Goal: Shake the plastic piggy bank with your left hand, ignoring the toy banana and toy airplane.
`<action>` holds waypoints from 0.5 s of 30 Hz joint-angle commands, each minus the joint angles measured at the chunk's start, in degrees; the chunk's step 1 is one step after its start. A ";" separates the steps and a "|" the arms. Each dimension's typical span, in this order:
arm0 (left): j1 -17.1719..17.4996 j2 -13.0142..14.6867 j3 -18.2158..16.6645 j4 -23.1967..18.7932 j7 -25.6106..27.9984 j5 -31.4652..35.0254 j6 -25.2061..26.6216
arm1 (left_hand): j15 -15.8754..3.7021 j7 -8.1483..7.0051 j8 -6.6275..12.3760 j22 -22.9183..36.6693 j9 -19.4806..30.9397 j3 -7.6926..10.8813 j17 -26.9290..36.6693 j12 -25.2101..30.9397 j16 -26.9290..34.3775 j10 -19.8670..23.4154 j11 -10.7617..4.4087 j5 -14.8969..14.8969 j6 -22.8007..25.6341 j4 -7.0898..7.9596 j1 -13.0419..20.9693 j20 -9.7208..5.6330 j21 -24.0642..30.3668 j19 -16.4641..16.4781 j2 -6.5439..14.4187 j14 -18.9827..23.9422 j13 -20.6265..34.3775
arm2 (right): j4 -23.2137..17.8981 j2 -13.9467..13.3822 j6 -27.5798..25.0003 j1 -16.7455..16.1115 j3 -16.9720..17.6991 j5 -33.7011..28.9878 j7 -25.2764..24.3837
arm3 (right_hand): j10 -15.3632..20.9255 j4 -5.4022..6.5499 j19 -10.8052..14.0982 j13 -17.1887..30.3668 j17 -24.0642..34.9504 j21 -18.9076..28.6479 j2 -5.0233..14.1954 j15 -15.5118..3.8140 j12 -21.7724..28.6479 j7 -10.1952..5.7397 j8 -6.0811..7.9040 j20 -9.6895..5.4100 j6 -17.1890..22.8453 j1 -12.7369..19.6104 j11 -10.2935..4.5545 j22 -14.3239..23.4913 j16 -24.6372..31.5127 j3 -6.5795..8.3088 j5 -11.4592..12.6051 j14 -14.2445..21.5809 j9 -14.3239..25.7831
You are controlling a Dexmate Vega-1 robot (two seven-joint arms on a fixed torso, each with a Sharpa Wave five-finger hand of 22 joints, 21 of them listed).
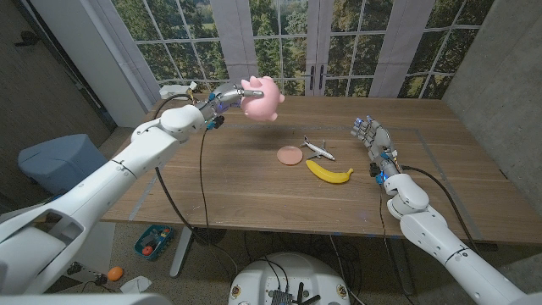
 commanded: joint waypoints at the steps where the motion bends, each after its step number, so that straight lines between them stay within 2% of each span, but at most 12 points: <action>1: 2.57 -1.35 1.32 -7.69 17.95 12.66 12.53 | -23.70 -10.27 7.67 0.10 0.84 2.04 11.46 0.03 0.26 24.88 -23.63 10.01 21.67 0.26 25.29 -5.68 0.32 -3.47 25.72 18.38 20.81 | 0.14 0.14 -0.31 0.44 -0.24 -0.20 -0.18 | 0.31 -0.19 0.19 0.11 0.08 -0.24 0.19 0.15 -0.04 0.02 -0.13 0.00 0.56 -0.22 0.35 0.24 0.00 0.11 0.31 0.16 0.21; 4: 3.34 -3.12 1.83 -8.56 23.66 16.56 15.51 | -23.71 -10.31 7.71 0.09 0.88 2.04 11.50 0.01 0.19 24.86 -23.71 9.99 21.68 0.28 25.24 -5.72 0.41 -3.39 25.74 18.43 21.00 | 0.19 0.18 -0.35 0.57 -0.30 -0.27 -0.22 | 0.36 -0.20 0.21 0.11 0.07 -0.27 0.19 0.09 -0.03 0.05 -0.13 0.02 0.55 -0.22 0.32 0.24 -0.01 0.11 0.31 0.17 0.21; 9: 4.47 -6.44 2.08 -8.32 31.16 21.32 17.57 | -23.73 -10.47 7.79 0.08 0.85 2.04 11.51 -0.10 0.09 25.17 -23.98 9.99 21.85 0.26 25.19 -5.87 0.54 -3.22 25.67 18.57 20.87 | 0.41 0.27 -0.41 0.82 -0.42 -0.25 -0.12 | 0.36 -0.21 0.24 0.12 0.07 -0.33 0.18 0.17 -0.04 0.02 -0.13 -0.01 0.56 -0.23 0.32 0.25 -0.01 0.10 0.31 0.21 0.21; 15: 4.99 -9.43 1.65 -7.57 35.10 23.50 19.24 | -23.74 -10.67 7.74 0.05 0.67 2.03 11.60 -0.12 0.00 25.27 -24.12 9.98 21.93 0.23 25.12 -5.99 0.66 -3.12 25.54 18.72 21.12 | 0.62 0.40 -0.38 0.96 -0.48 -0.24 -0.15 | 0.30 -0.23 0.27 0.12 0.06 -0.40 0.17 0.16 -0.08 0.02 -0.14 0.00 0.55 -0.23 0.23 0.25 -0.05 0.09 0.31 0.17 0.21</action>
